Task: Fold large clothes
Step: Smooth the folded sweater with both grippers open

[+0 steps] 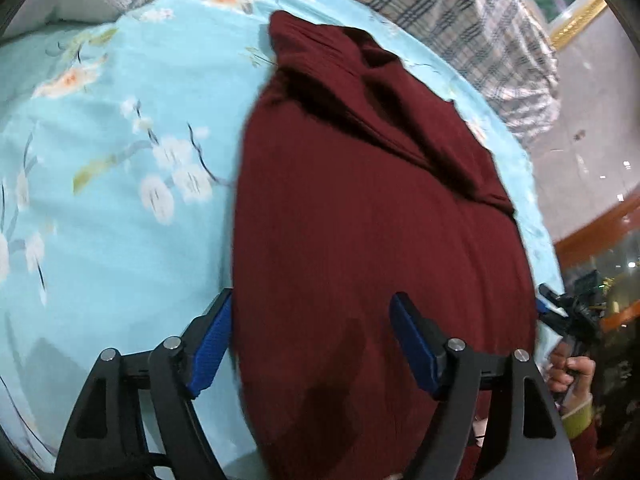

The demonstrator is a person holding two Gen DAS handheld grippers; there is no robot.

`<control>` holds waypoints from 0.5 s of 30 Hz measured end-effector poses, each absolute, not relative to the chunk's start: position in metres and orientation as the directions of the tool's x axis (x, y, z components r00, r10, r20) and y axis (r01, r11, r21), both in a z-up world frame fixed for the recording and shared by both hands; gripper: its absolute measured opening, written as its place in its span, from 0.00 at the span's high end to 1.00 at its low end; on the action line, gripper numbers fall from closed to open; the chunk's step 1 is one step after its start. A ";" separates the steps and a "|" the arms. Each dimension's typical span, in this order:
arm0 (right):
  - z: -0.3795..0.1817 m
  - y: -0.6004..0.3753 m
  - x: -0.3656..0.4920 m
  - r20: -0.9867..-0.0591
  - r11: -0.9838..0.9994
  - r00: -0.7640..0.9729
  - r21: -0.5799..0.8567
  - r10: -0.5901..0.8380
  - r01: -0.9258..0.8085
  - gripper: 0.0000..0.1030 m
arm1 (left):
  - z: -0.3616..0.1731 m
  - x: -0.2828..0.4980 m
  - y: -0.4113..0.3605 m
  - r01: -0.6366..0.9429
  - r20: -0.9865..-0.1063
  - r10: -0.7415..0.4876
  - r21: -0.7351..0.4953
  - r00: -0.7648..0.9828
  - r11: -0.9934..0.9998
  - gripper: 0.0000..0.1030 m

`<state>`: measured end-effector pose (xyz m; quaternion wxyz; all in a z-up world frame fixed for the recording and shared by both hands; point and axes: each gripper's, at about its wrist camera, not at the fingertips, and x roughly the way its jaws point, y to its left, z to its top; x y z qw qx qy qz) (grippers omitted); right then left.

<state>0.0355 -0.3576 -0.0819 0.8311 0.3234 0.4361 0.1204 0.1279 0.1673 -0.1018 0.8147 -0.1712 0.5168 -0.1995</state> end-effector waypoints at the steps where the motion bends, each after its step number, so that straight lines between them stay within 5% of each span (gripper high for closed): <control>1: -0.084 -0.354 0.028 -0.637 0.754 0.579 0.655 0.509 0.057 0.54 | -0.103 0.120 0.168 0.154 -0.764 -0.522 -0.504 0.378 0.850 0.25; 9: -0.098 -0.332 -0.037 -0.562 0.699 0.539 0.711 0.628 -0.073 0.56 | -0.106 0.071 0.165 0.202 -0.715 -0.607 -0.575 0.347 0.793 0.32; 12: -0.107 -0.327 -0.044 -0.551 0.685 0.535 0.725 0.640 -0.072 0.67 | -0.107 0.063 0.166 0.213 -0.725 -0.590 -0.552 0.356 0.806 0.50; 14: -0.111 -0.326 -0.042 -0.555 0.683 0.534 0.728 0.638 -0.059 0.79 | -0.109 0.065 0.166 0.206 -0.734 -0.580 -0.544 0.354 0.814 0.82; 15: -0.112 -0.326 -0.038 -0.560 0.684 0.530 0.728 0.638 -0.054 0.89 | -0.111 0.065 0.167 0.203 -0.737 -0.580 -0.545 0.346 0.813 0.88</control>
